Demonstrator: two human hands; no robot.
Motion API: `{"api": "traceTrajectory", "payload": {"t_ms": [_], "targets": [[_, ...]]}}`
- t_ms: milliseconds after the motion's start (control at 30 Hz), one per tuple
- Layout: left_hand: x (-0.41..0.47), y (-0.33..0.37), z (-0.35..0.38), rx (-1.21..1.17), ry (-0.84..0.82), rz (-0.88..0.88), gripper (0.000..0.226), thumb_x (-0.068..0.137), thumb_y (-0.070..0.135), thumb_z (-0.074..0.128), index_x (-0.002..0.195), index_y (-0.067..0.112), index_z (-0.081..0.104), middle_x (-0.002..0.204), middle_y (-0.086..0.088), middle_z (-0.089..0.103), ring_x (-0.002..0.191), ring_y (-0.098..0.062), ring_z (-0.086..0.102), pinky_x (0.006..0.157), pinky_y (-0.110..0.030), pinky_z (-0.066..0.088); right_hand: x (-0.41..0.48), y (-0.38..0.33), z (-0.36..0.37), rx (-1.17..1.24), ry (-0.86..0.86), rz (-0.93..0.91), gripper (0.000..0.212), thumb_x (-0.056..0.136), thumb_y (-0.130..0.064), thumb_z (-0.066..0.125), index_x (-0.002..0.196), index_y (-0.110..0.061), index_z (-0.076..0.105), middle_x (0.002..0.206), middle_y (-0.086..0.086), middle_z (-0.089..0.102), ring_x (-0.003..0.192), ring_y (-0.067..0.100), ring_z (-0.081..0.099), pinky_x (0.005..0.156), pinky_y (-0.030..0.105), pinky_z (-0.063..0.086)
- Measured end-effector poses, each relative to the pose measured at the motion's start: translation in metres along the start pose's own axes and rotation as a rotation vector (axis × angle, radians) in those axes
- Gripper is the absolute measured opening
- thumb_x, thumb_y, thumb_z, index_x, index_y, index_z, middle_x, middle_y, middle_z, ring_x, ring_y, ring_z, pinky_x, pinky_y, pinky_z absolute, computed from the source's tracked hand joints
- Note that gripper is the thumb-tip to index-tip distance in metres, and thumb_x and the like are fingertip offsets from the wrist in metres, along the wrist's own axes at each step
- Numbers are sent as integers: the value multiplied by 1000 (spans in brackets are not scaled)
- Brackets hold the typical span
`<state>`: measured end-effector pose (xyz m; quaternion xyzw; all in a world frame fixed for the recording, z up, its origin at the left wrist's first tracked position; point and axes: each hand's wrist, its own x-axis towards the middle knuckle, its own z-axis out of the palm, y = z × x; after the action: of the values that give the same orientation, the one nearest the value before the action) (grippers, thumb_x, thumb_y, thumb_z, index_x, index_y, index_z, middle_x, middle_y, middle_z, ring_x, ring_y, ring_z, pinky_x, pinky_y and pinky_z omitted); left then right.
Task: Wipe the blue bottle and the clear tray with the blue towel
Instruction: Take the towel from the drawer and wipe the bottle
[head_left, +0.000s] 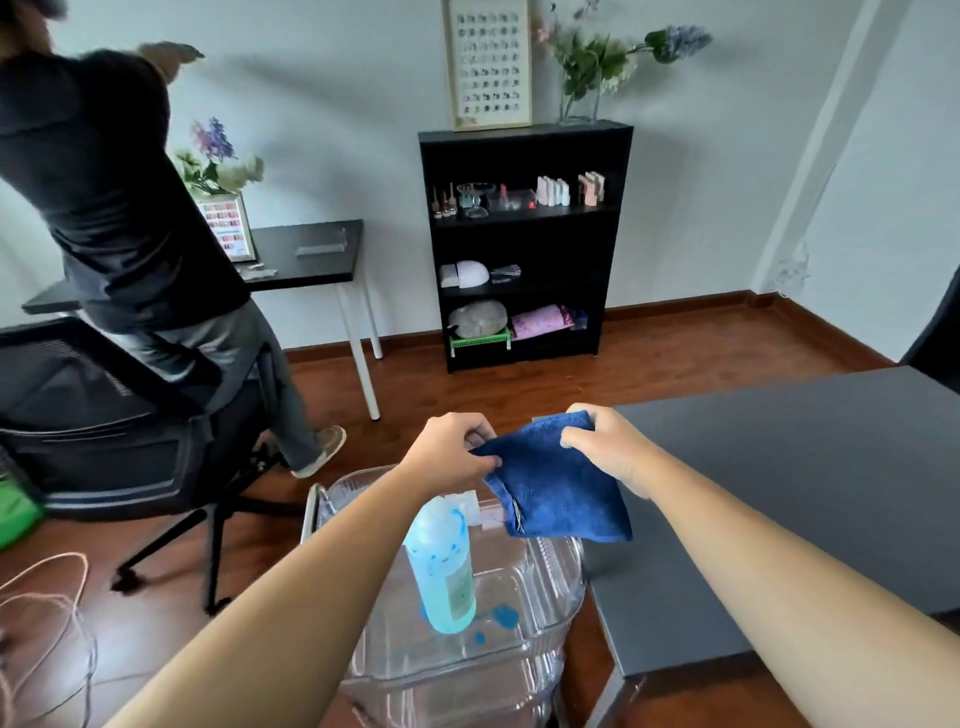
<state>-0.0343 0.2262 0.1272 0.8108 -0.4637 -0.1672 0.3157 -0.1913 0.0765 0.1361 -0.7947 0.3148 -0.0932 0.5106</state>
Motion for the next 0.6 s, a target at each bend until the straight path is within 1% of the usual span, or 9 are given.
{"api": "traceTrajectory", "payload": {"t_ms": [133, 233, 300, 333, 400, 467, 533, 567, 600], "targets": [[-22, -30, -12, -25, 16, -78, 17, 73, 19, 79, 81, 22, 65, 83, 5, 68, 77, -12, 66, 64, -18, 53, 5, 1, 35, -25, -28, 8, 25, 80, -10, 44, 64, -28, 50, 63, -7, 42, 62, 15, 36, 61, 31, 27], [-34, -47, -13, 16, 15, -105, 30, 71, 28, 81, 94, 27, 62, 94, 12, 64, 91, -9, 62, 69, -15, 44, 8, 0, 49, -58, -34, -2, 31, 83, -8, 39, 81, -29, 63, 73, -5, 56, 69, 14, 48, 64, 29, 36], [-41, -57, -11, 72, -48, -138, 41, 70, 37, 80, 104, 27, 60, 104, 10, 61, 96, -11, 58, 73, -21, 45, 11, 0, 56, -100, -10, -5, 35, 84, -7, 37, 93, -24, 66, 79, -2, 61, 70, 14, 50, 63, 28, 38], [-44, -61, -10, 119, -87, -148, 45, 70, 41, 79, 108, 26, 60, 108, 7, 61, 98, -13, 58, 77, -25, 48, 11, 2, 60, -128, 6, -4, 35, 85, -6, 37, 97, -21, 67, 79, 0, 61, 68, 14, 49, 61, 27, 37], [-49, -64, -6, 170, -119, -167, 52, 70, 46, 78, 113, 25, 60, 112, 4, 63, 100, -16, 58, 83, -32, 51, 10, 5, 72, -174, 24, -5, 35, 88, -5, 37, 104, -15, 67, 68, -4, 54, 58, 9, 44, 53, 23, 31], [-52, -66, -4, 151, -72, -175, 50, 69, 46, 78, 112, 25, 64, 110, 4, 65, 99, -16, 59, 83, -35, 52, 6, 8, 87, -193, 15, -4, 37, 92, -7, 37, 111, -19, 66, 61, -11, 45, 51, 5, 38, 47, 21, 26], [-55, -67, -2, 113, -12, -168, 43, 68, 43, 80, 107, 26, 68, 106, 5, 68, 94, -14, 60, 80, -32, 52, 1, 12, 103, -171, -25, 1, 40, 94, -9, 37, 122, -24, 62, 71, -7, 57, 60, 10, 48, 52, 22, 33], [-56, -67, -1, 100, 4, -169, 43, 68, 41, 81, 106, 27, 69, 105, 5, 69, 91, -12, 60, 78, -29, 51, -3, 16, 113, -156, -52, -3, 41, 95, -10, 38, 126, -24, 60, 84, -1, 65, 70, 15, 55, 57, 22, 38], [-56, -67, -1, 94, 13, -170, 44, 67, 41, 82, 107, 27, 70, 104, 6, 69, 88, -11, 58, 76, -27, 49, -8, 21, 123, -154, -77, -22, 42, 95, -9, 39, 130, -24, 57, 97, 2, 68, 79, 18, 57, 58, 17, 39]]}}
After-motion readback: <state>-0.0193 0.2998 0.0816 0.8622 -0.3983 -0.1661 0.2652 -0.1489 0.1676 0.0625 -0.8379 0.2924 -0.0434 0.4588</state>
